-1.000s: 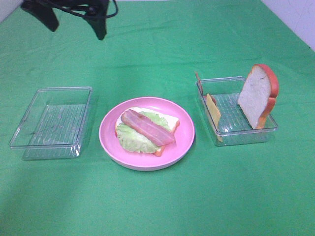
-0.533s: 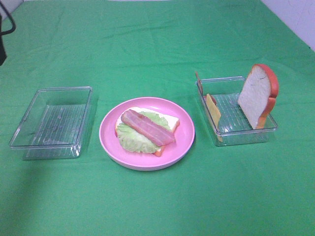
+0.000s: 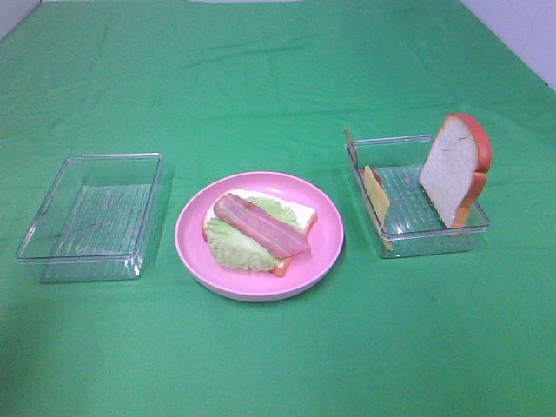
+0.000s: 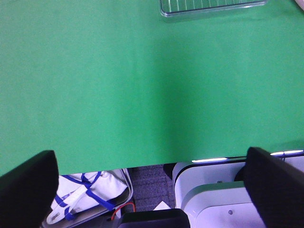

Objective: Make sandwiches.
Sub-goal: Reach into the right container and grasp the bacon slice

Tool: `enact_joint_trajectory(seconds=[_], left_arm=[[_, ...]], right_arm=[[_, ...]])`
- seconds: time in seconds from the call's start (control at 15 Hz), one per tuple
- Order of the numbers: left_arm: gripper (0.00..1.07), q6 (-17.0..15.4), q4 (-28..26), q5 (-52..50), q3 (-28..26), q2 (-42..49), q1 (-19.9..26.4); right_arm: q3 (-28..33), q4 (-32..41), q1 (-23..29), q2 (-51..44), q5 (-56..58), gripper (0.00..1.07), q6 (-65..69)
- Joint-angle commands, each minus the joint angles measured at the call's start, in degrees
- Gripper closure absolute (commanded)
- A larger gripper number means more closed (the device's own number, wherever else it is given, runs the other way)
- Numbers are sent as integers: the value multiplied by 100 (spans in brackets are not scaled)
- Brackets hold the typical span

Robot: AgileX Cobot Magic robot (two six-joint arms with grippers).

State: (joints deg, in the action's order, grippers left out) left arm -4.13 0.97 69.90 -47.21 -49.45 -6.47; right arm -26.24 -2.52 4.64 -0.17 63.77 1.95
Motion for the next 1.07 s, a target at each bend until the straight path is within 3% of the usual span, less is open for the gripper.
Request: enact_joint_trajectory(seconds=[0.07,0.33,0.53,0.67,1.07], left_arm=[[6,-52,23,-309,590,1175,6],[6,69,0,-527,1387,3495,6],[6,126,-6,-367,1536,4635,6],[6,178,86,-819,1776,5019,6],[6,223,-97,-819,1753,5008,6]], right_arm=[[17,29,-11,-149,-69,13,-52],[17,29,-11,-149,-69,13,-52],[17,29,-11,-149,-69,13,-52],[17,29,-11,-149,-69,13,-52],[17,29,-11,-149,-69,13,-52]])
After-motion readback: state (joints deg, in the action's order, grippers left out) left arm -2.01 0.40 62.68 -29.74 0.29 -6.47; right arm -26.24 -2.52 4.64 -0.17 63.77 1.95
